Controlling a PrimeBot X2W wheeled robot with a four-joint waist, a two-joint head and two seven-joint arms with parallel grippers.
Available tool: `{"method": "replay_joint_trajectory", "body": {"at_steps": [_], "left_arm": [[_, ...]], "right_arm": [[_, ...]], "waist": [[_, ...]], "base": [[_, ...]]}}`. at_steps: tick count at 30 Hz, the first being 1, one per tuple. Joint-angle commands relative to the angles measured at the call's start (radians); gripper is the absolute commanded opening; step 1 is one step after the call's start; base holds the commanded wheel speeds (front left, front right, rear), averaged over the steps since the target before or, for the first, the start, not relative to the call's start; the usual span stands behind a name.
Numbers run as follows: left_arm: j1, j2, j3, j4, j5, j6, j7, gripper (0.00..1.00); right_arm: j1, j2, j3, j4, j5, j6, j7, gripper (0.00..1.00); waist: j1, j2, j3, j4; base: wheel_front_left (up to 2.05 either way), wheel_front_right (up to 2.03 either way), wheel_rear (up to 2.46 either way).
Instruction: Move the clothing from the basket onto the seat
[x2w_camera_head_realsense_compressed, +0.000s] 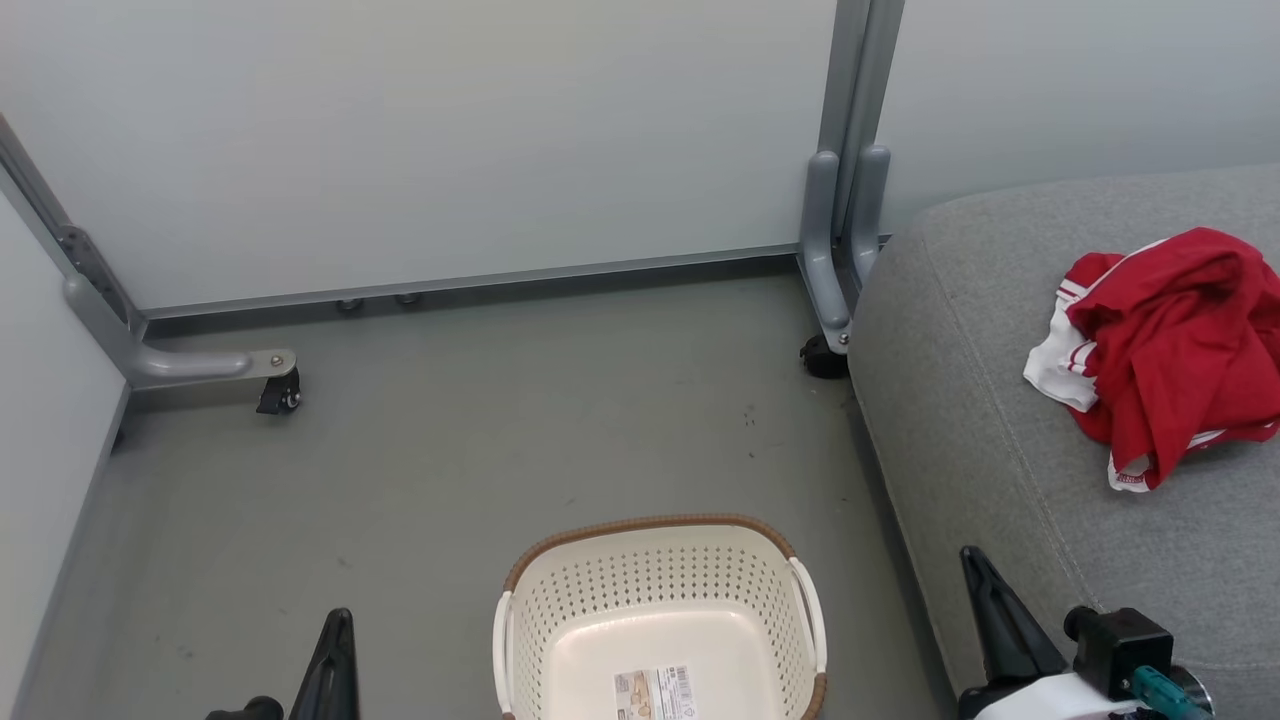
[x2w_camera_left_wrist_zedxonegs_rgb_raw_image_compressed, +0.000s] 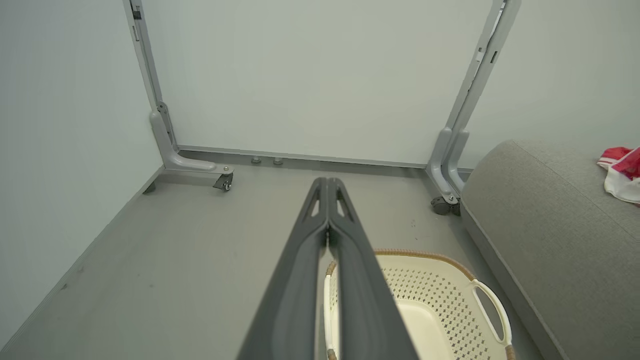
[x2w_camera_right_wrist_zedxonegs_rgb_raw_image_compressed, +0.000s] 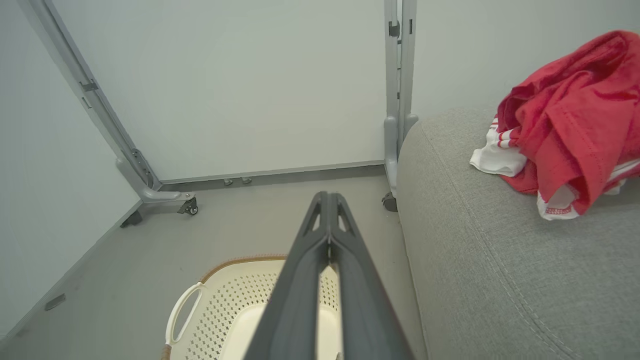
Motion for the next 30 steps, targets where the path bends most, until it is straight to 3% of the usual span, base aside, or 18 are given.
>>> {"method": "replay_joint_trajectory", "body": {"at_steps": [1,30], "left_arm": [[-0.021,0.002,0.007,-0.010,-0.054,-0.006,0.010,0.00],[-0.128,0.010,0.054,0.032,-0.537,-0.032,0.127,0.00]], "right_arm": [[-0.022,-0.003,-0.006,-0.013,0.055,0.000,0.008,0.00],[-0.099,-0.011,-0.051,0.007,0.564,0.000,0.116,0.00]], "waist": [[0.0001,0.0000,0.001,0.000],[0.0001,0.0000,0.018,0.006]], "base": [[0.00,0.00,0.00],[0.00,0.00,0.00]]}}
